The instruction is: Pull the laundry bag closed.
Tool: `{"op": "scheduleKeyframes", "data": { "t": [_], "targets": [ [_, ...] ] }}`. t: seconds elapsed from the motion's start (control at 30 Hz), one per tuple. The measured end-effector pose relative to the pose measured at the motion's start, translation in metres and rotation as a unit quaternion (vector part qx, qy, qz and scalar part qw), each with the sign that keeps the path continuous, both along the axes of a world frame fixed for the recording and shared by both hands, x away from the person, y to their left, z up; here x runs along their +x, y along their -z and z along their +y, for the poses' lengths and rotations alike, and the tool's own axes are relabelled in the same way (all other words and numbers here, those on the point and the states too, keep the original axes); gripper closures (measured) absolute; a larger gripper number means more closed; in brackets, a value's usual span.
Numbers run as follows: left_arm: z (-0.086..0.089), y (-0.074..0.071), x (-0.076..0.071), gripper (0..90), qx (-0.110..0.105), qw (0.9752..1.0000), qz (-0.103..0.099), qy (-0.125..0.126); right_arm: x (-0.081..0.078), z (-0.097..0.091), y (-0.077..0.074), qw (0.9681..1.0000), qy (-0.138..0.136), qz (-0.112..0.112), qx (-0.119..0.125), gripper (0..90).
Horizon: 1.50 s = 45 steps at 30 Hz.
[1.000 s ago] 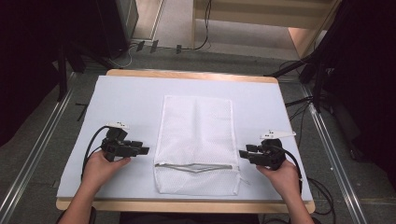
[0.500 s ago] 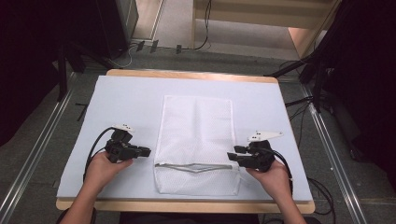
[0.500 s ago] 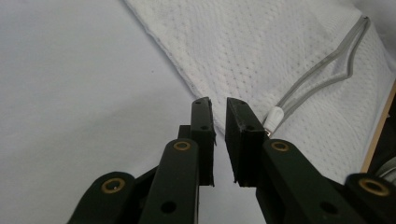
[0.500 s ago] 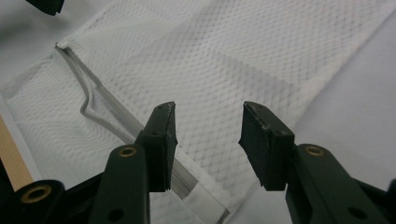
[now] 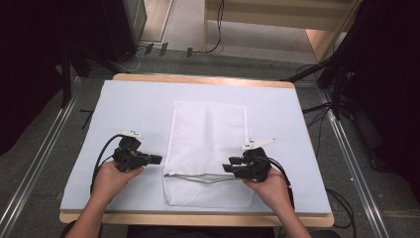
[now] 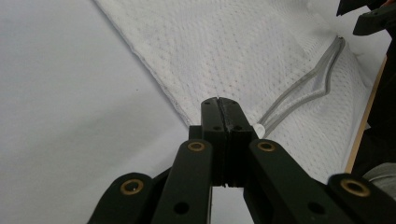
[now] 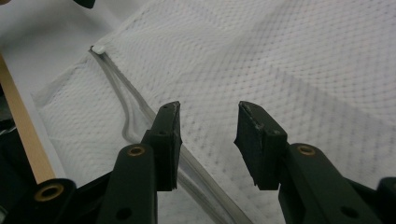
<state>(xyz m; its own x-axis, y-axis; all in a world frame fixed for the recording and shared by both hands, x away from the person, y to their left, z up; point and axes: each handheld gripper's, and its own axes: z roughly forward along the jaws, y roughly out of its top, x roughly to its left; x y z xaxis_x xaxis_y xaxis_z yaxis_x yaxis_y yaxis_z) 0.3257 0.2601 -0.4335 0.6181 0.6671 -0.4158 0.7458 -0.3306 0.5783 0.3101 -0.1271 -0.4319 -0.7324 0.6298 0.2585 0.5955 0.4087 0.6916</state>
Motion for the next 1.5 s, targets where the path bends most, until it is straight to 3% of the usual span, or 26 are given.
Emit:
{"op": "scheduleKeyframes", "data": {
  "t": [0.23,0.67,1.33,1.5],
  "targets": [
    [-0.002,0.002,-0.001,89.4,0.007,1.0000,-0.004,0.006,0.001,0.014,0.000,0.9999,-0.014,0.003,0.002,61.8],
    [-0.003,0.005,0.000,90.0,-0.002,0.9999,-0.005,0.012,-0.002,0.039,0.001,0.9990,-0.038,0.011,0.020,64.1],
    [-0.011,0.010,-0.002,90.0,0.003,0.9997,-0.001,0.023,-0.007,0.089,0.009,0.9962,-0.082,0.025,0.014,73.1],
    [-0.013,0.011,-0.002,90.0,0.004,0.9997,-0.012,0.023,-0.005,0.096,0.010,0.9958,-0.085,0.029,0.016,76.0]
  ]
}}
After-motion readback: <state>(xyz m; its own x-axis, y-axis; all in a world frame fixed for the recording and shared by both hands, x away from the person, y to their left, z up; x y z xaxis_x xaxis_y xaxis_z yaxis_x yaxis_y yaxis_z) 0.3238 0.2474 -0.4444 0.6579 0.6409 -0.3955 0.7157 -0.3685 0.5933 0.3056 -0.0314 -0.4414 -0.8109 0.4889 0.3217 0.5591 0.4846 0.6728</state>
